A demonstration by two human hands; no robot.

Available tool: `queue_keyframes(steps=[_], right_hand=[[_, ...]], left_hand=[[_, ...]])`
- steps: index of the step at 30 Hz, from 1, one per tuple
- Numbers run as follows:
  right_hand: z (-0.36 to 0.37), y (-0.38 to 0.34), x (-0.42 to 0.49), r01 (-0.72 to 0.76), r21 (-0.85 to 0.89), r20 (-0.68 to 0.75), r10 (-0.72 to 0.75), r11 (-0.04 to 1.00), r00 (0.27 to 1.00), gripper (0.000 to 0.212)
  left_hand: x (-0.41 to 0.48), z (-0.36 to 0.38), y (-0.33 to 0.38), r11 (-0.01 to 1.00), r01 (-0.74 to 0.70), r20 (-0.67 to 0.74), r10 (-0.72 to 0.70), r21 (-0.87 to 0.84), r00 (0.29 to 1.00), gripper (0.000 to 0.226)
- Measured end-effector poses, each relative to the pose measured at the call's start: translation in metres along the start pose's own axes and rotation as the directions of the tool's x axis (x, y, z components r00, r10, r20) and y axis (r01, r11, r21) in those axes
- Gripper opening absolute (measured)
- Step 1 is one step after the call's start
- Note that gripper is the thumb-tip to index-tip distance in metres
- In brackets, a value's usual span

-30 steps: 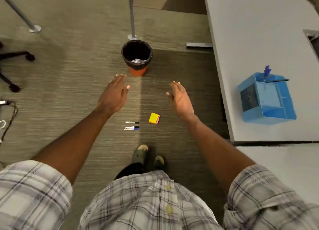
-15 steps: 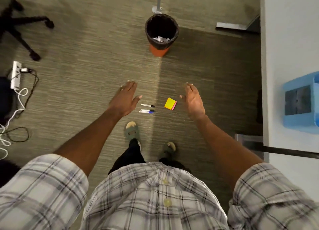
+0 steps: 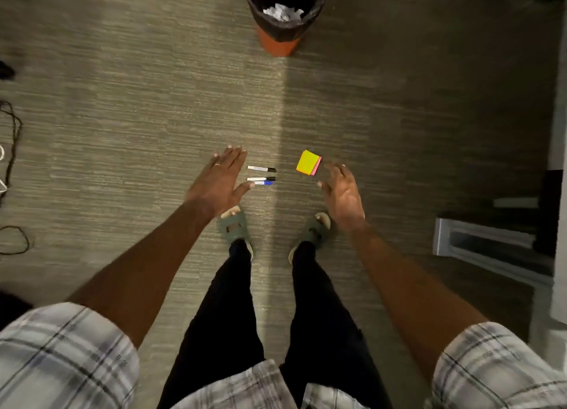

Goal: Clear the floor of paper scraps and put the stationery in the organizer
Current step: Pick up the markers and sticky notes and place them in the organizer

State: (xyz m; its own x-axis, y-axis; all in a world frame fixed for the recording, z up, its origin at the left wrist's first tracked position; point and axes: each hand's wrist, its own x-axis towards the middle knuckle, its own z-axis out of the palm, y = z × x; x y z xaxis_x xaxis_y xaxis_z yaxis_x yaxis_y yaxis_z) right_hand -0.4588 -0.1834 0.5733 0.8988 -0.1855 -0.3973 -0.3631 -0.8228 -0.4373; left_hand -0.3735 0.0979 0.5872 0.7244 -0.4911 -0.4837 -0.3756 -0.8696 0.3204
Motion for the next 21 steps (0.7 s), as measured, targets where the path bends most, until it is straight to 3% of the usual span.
queue_keyframes(steps=[4, 13, 21], right_hand=[[0.061, 0.048, 0.049, -0.088, 0.027, 0.003, 0.087, 0.996, 0.996, 0.041], [0.223, 0.173, 0.166, -0.128, -0.104, 0.145, 0.142, 0.986, 0.979, 0.048], [0.332, 0.236, 0.255, -0.087, -0.094, 0.136, 0.099, 0.992, 0.986, 0.041]], left_hand=[[0.058, 0.073, -0.021, 1.000, 0.006, 0.045, -0.006, -0.003, 0.999, 0.080], [0.199, 0.263, -0.089, 0.996, -0.058, 0.210, 0.042, 0.073, 0.977, 0.091], [0.297, 0.374, -0.129, 0.957, -0.179, 0.291, 0.109, 0.227, 0.951, 0.107]])
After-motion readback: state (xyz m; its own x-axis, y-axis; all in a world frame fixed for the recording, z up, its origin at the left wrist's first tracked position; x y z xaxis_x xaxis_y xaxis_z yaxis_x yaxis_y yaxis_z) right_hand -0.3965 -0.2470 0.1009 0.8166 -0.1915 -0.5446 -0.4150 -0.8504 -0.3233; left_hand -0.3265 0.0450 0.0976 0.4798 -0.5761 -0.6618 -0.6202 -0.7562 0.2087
